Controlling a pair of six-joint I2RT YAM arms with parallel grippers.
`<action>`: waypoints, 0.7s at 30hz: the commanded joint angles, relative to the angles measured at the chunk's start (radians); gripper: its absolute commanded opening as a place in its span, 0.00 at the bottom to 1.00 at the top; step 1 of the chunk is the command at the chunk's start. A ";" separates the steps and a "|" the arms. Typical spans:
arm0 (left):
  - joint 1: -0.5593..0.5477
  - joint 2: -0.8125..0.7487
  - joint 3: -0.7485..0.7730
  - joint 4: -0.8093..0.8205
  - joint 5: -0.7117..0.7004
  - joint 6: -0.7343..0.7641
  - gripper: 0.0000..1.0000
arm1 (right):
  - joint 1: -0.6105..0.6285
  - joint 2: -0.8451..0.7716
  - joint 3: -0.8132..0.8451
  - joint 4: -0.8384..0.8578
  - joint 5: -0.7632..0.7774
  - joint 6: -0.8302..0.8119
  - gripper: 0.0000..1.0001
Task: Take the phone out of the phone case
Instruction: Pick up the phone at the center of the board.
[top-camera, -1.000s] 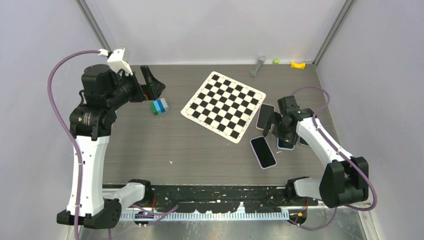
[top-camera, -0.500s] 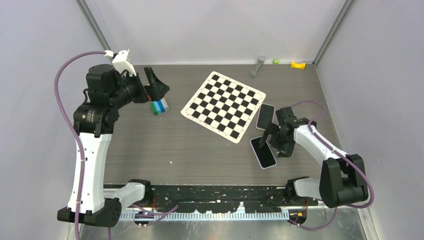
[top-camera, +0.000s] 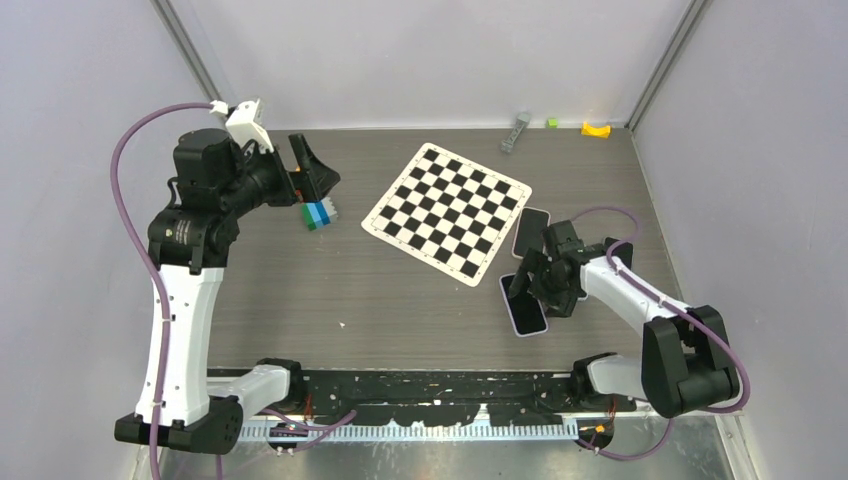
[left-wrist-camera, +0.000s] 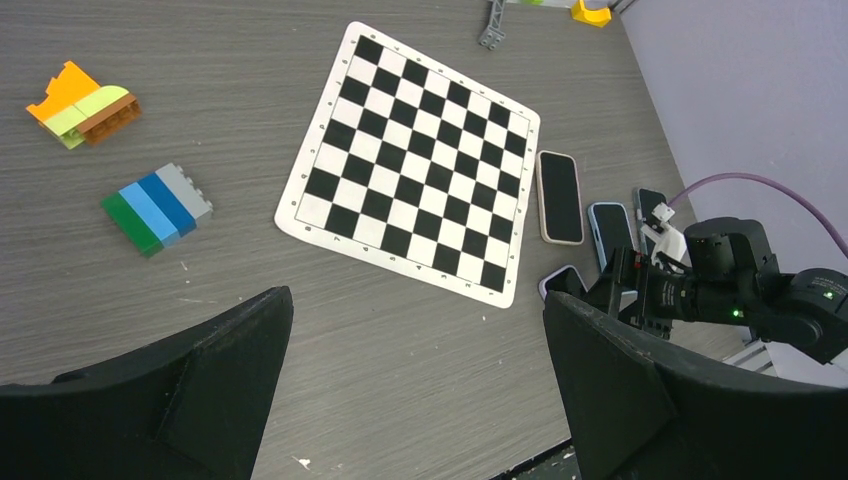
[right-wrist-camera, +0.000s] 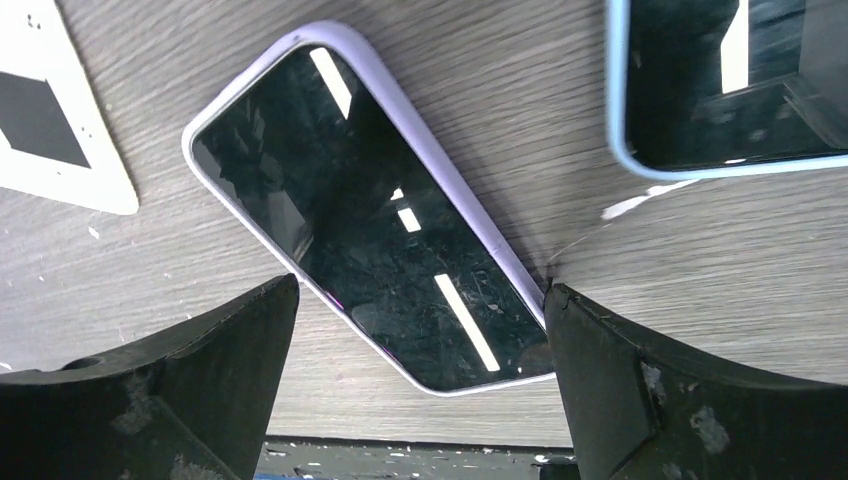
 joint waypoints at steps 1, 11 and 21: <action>-0.003 -0.009 -0.003 0.039 0.014 -0.007 1.00 | 0.064 -0.040 0.004 0.051 -0.017 0.040 0.98; -0.003 -0.005 -0.007 0.038 0.002 -0.005 1.00 | 0.244 0.047 0.039 0.053 0.158 0.015 0.99; -0.003 -0.009 -0.023 0.038 -0.005 -0.010 1.00 | 0.391 0.203 0.116 -0.003 0.304 -0.007 1.00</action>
